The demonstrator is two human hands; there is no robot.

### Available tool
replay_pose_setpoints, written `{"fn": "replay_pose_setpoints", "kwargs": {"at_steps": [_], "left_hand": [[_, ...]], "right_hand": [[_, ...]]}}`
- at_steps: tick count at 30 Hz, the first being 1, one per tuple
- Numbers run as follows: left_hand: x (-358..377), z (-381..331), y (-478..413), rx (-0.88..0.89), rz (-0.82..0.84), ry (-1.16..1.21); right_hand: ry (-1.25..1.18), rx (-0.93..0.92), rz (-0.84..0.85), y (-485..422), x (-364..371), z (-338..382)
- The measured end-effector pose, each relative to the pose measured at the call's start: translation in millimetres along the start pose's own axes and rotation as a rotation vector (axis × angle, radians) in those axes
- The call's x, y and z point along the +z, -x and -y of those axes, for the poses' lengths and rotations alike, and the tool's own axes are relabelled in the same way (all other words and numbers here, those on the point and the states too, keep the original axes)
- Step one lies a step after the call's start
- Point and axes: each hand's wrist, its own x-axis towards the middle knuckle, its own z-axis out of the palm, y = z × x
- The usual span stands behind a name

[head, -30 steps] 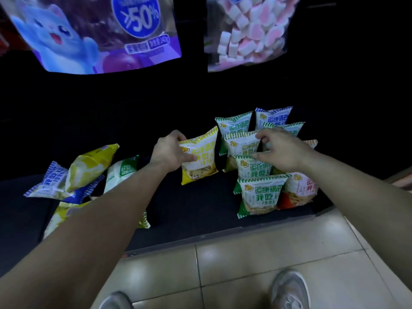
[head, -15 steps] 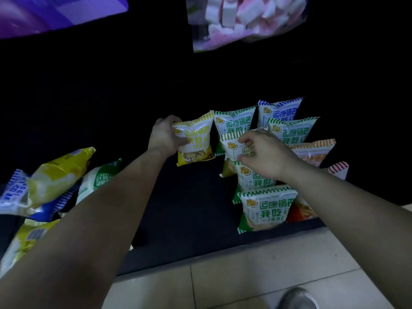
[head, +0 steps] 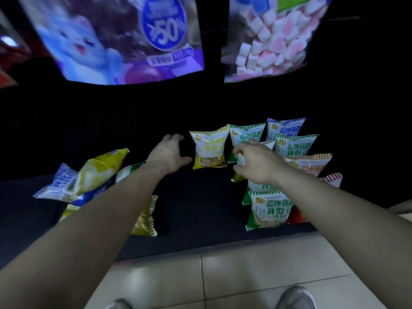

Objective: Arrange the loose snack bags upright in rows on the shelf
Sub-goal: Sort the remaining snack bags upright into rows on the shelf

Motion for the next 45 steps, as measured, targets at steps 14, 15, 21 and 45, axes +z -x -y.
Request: {"fn": "replay_pose_setpoints", "kwargs": {"at_steps": [14,15,21,45], "left_hand": [[-97.7,185.7,194.1,-0.175,0.176,-0.161],[-95.7,196.1,195.9,-0.2,0.192,-0.144],[-85.9,226.7,176.7,-0.221,0.177,-0.032],[-87.7,204.8,156.2,-0.146,0.105,0.005]], "right_hand": [[-0.028,-0.138,0.279,2.2,105.0,186.3],[-0.075,-0.115,0.288,-2.7,117.9,195.4],[-0.113,-0.045,0.126,-50.9,174.5,222.3],[-0.326,-0.08,-0.335,-90.0,109.3,169.6]]}}
